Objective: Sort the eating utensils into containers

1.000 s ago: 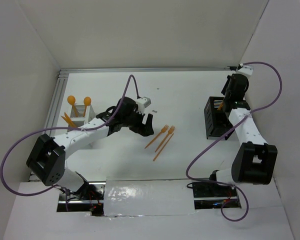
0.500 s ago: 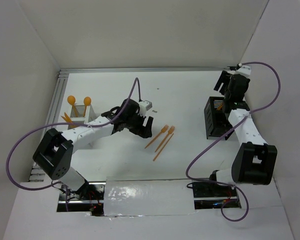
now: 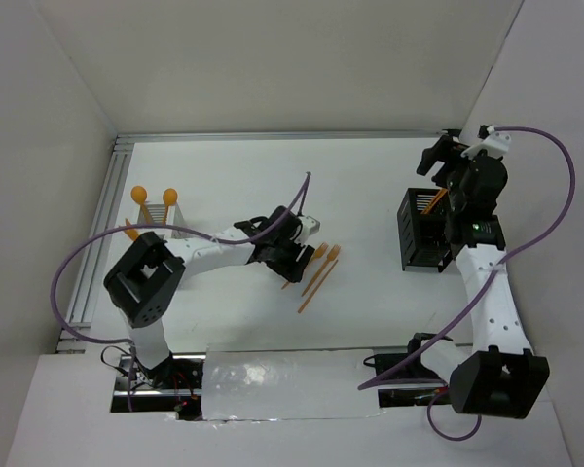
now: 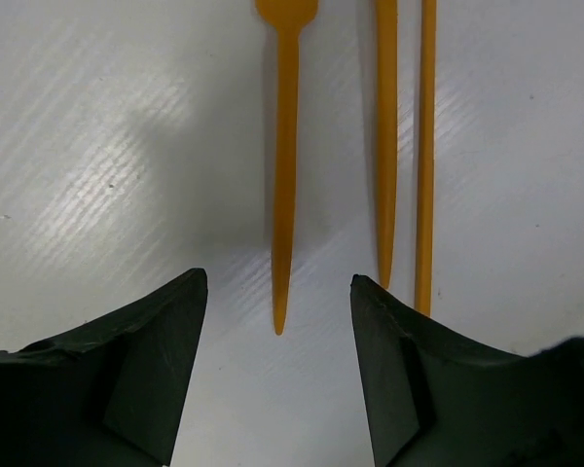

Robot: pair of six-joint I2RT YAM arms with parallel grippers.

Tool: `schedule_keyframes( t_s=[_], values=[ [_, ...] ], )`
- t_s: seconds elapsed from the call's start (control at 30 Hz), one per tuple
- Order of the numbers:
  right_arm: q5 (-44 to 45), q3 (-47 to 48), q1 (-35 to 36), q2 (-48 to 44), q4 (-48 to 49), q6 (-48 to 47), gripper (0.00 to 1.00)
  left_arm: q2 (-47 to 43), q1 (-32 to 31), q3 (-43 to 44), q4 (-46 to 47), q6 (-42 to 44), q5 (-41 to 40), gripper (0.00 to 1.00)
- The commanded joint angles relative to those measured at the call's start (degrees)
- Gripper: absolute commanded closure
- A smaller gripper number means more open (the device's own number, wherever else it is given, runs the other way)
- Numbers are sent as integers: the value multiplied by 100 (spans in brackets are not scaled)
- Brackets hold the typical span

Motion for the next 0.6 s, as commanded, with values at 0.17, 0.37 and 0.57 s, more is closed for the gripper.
schedule_keyframes(
  t_s=[0.17, 0.37, 0.57],
  values=[
    [-582, -254, -7, -357, -353, 394, 8, 585, -217, 533, -233, 226, -833, 32],
    [-785, -377, 28, -586, -546, 518, 7, 1017, -428, 884, -224, 490, -1046, 37],
    [-714, -499, 19, -893, -854, 667, 3, 1263, -543, 1068, -197, 491, -949, 42]
  ],
)
